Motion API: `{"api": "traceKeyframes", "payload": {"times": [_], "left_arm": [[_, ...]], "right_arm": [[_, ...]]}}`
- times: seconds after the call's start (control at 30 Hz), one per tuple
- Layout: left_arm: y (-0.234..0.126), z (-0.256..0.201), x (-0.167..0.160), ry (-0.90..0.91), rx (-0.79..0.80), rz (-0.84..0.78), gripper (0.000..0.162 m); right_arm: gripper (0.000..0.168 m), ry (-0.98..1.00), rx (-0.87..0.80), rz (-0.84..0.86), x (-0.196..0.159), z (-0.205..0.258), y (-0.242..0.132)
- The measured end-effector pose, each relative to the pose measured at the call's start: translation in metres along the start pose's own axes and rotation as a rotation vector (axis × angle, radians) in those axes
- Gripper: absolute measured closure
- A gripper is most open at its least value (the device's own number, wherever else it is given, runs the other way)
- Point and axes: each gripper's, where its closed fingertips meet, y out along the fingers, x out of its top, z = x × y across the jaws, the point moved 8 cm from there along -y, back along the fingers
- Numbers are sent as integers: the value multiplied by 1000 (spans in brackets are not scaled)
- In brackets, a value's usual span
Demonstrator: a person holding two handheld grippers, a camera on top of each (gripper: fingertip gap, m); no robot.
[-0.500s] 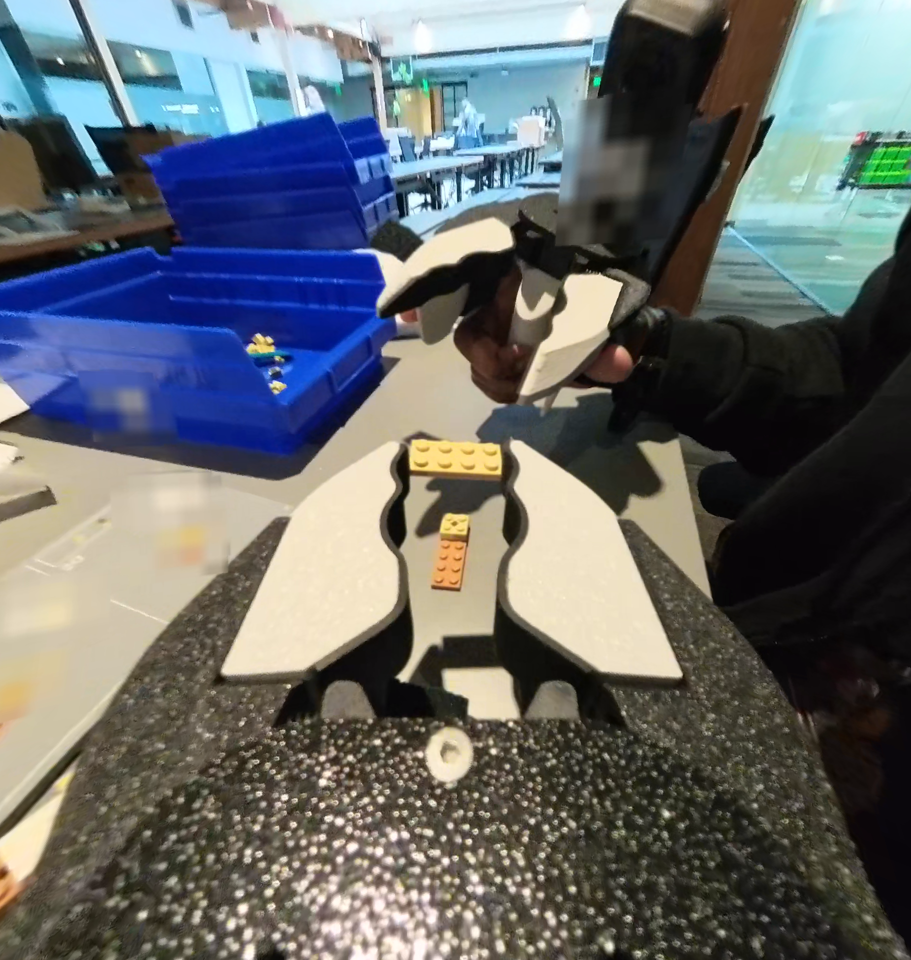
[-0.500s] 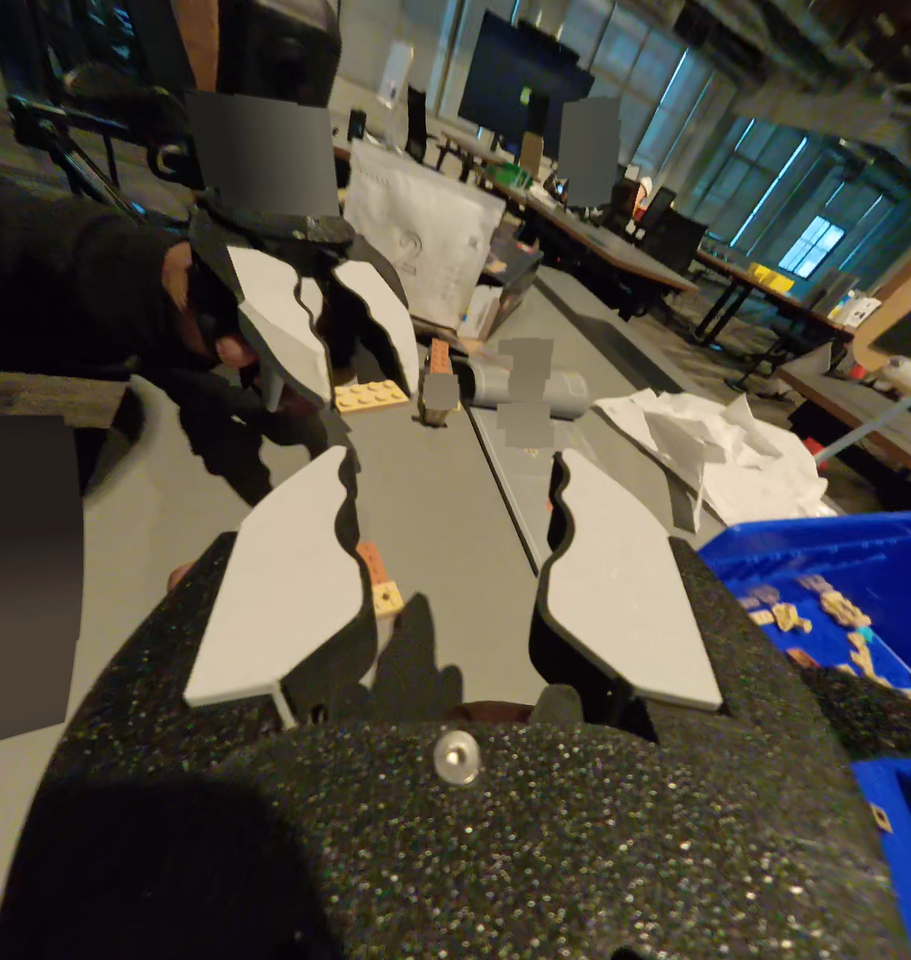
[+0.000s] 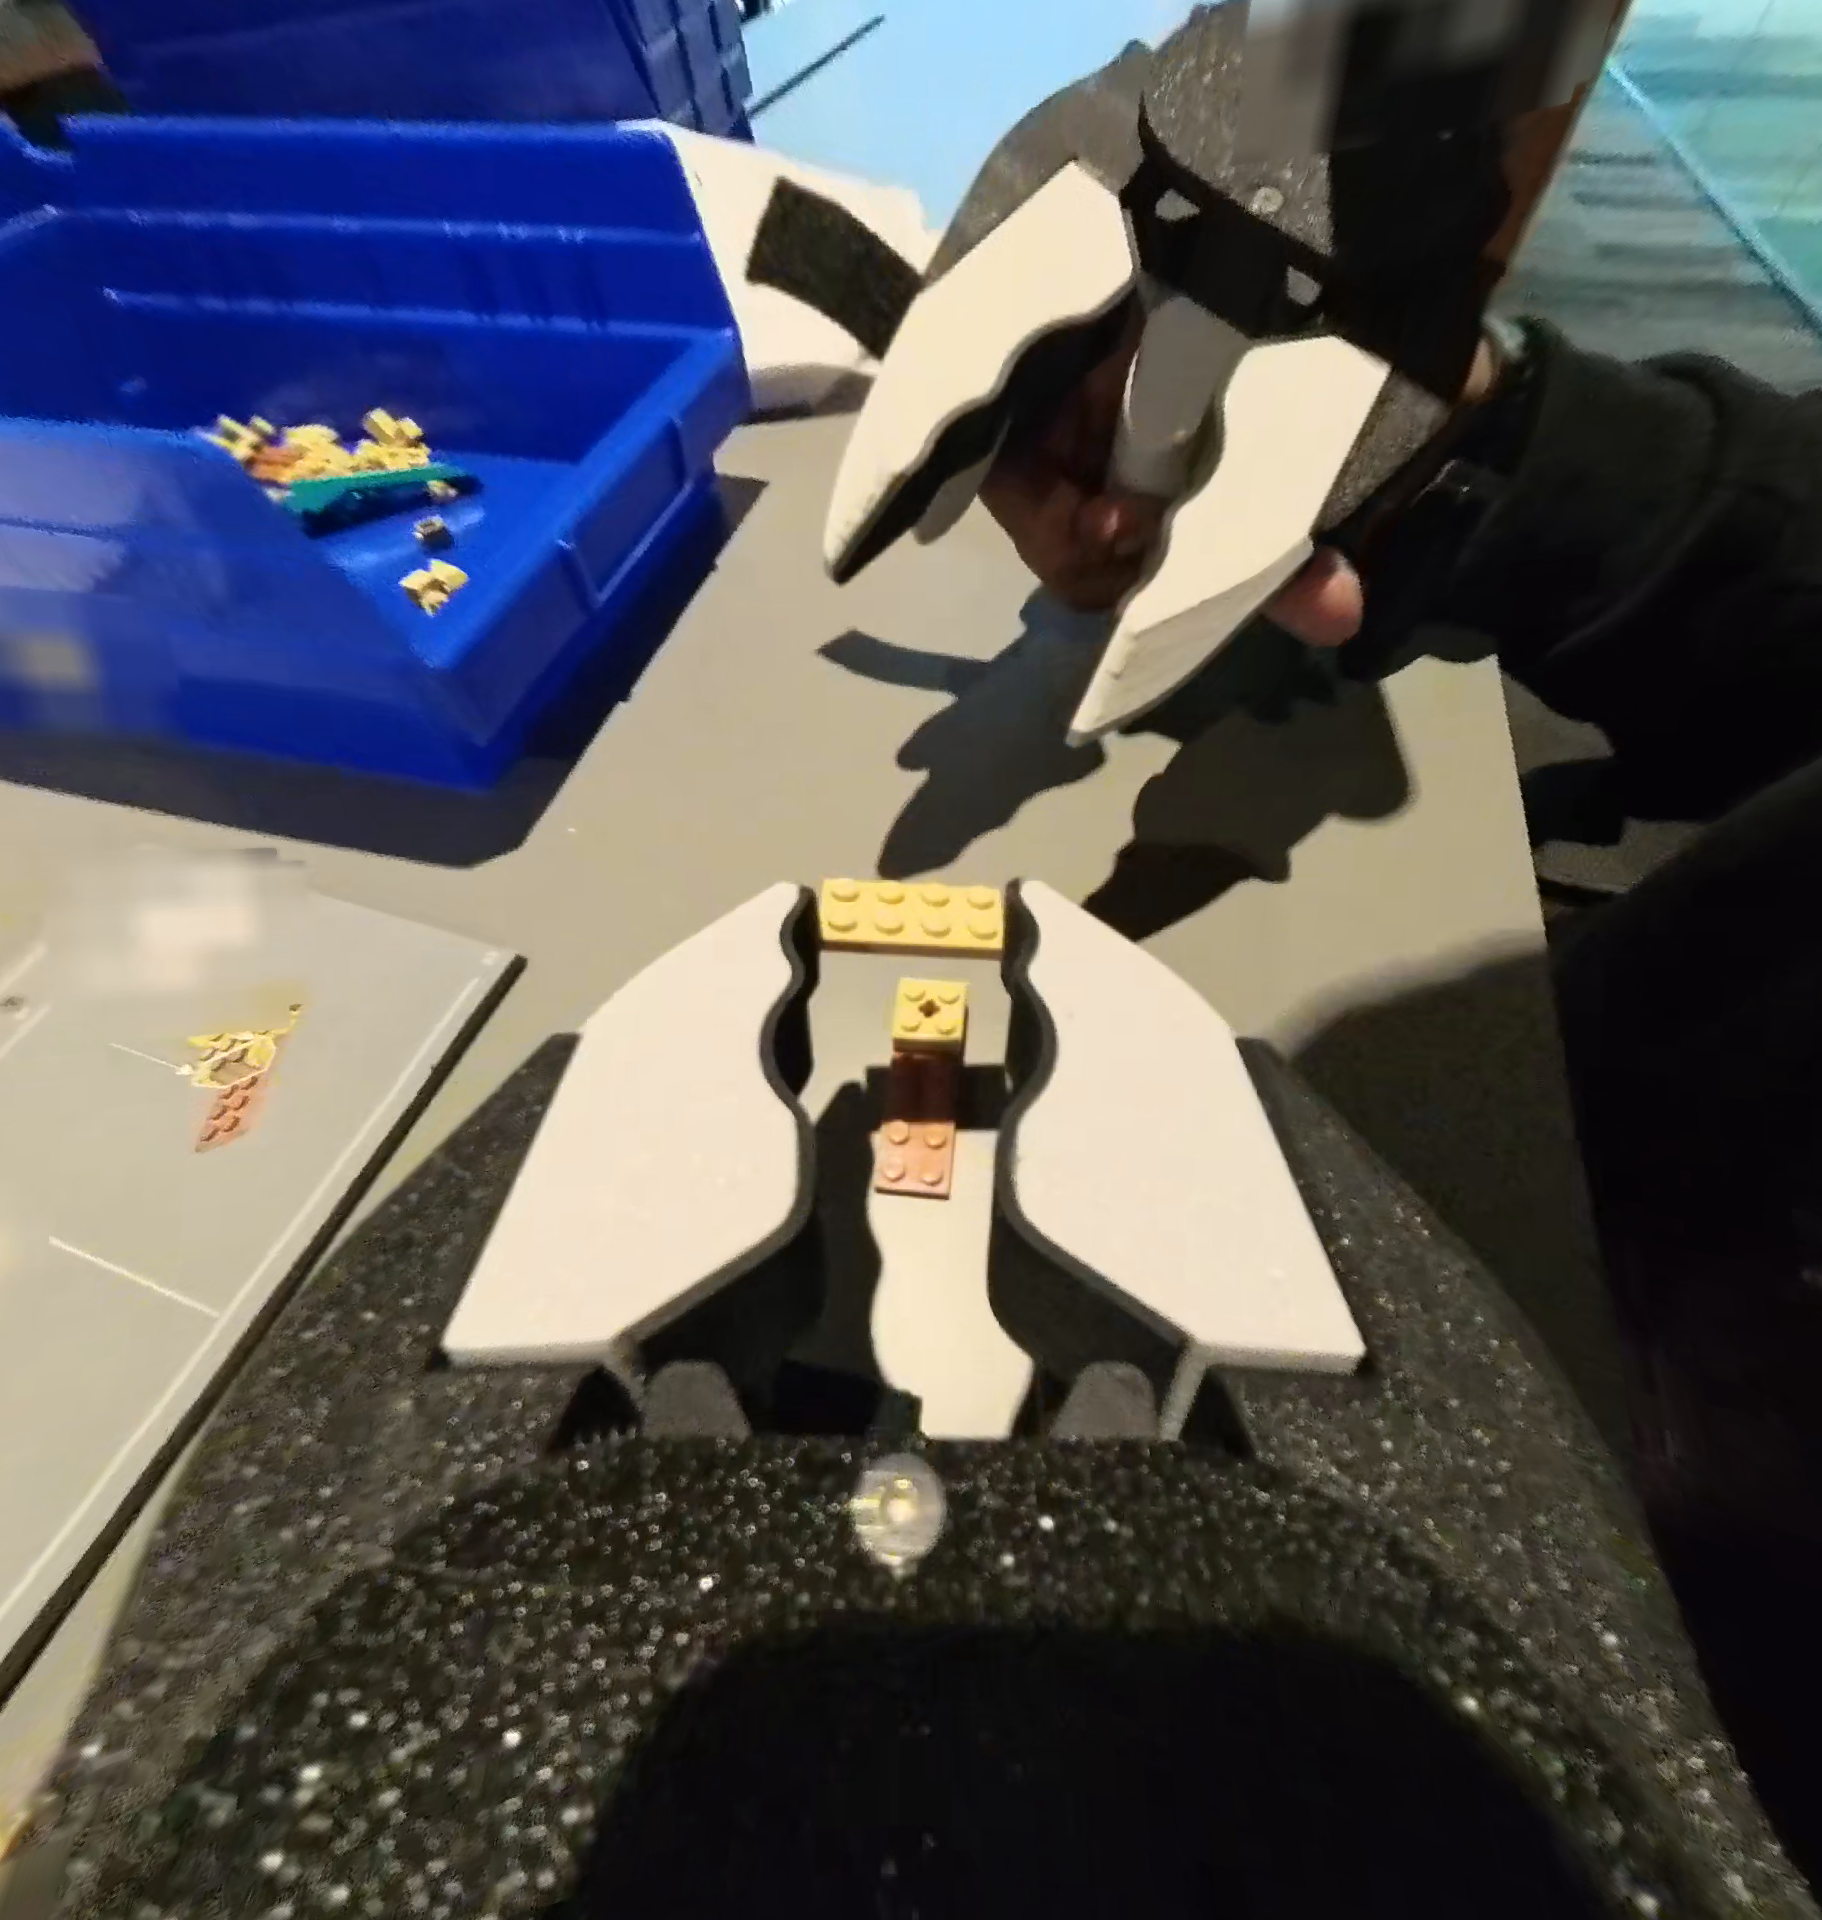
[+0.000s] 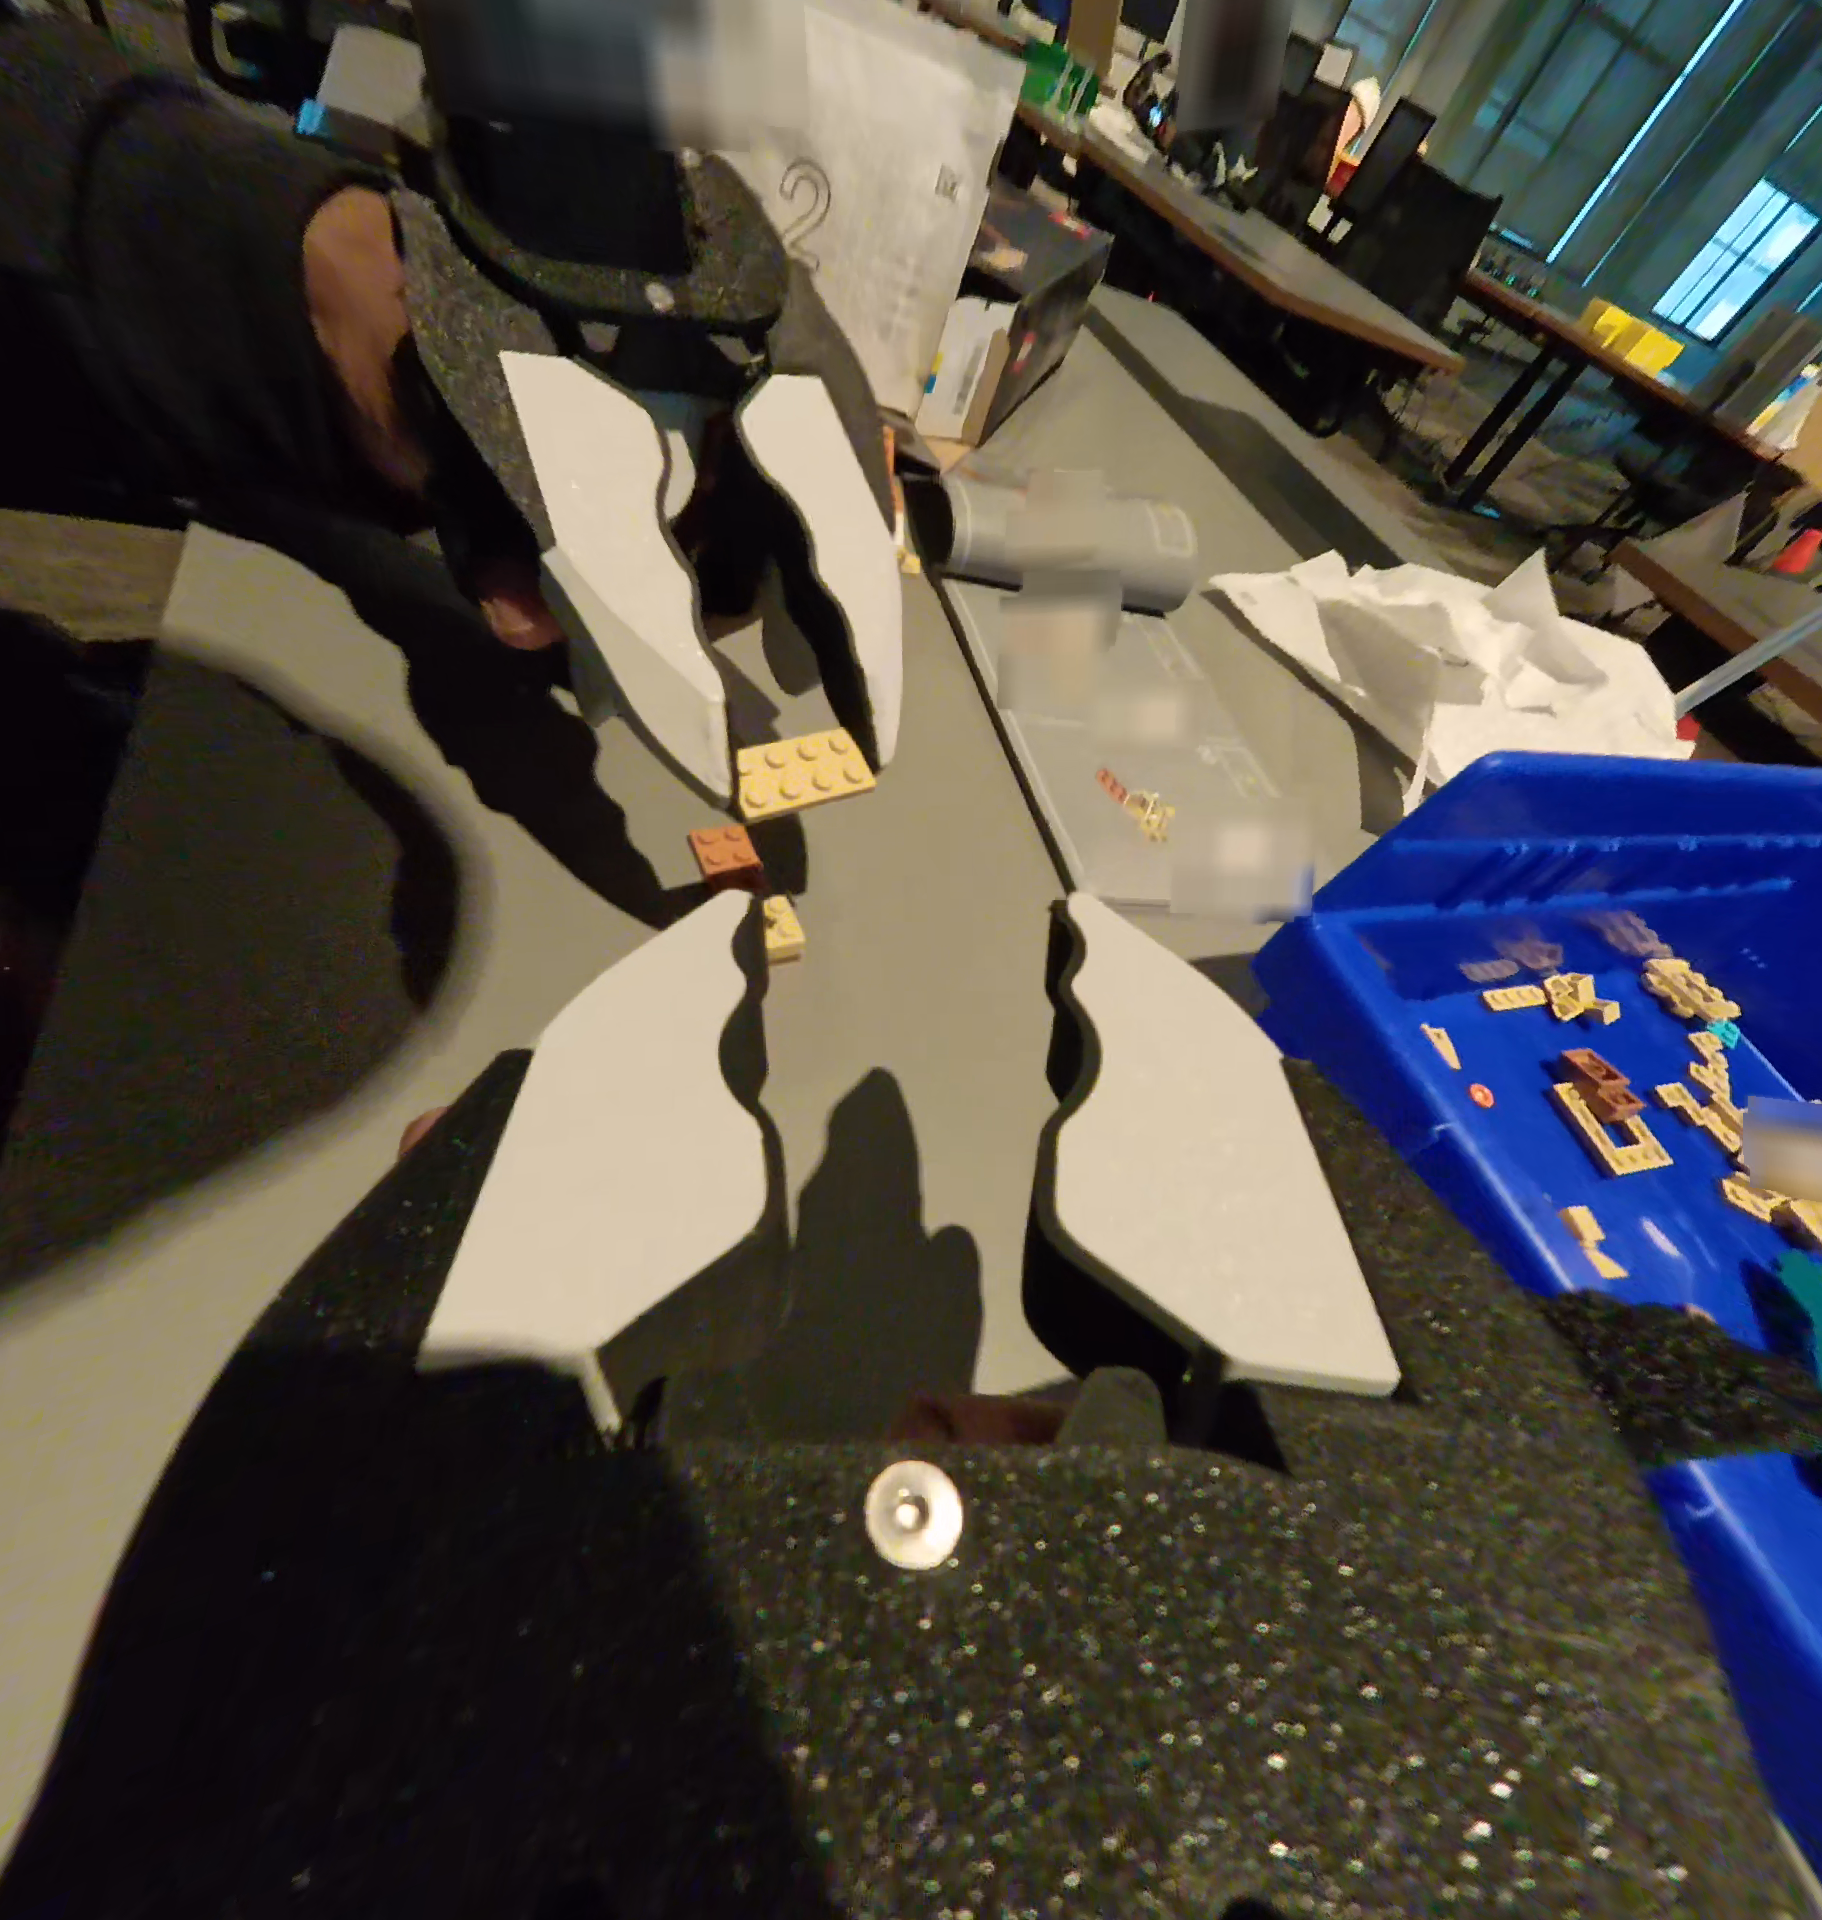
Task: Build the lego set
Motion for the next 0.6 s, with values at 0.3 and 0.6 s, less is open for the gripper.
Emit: {"api": "traceKeyframes", "payload": {"times": [0.3,0.6], "left_arm": [[19,1,-7,-26,-64,196,128],[24,3,-12,-55,-113,298,129]], "right_arm": [[118,-6,29,73,-9,7,3],[119,-14,52,101,-11,11,6]]}}
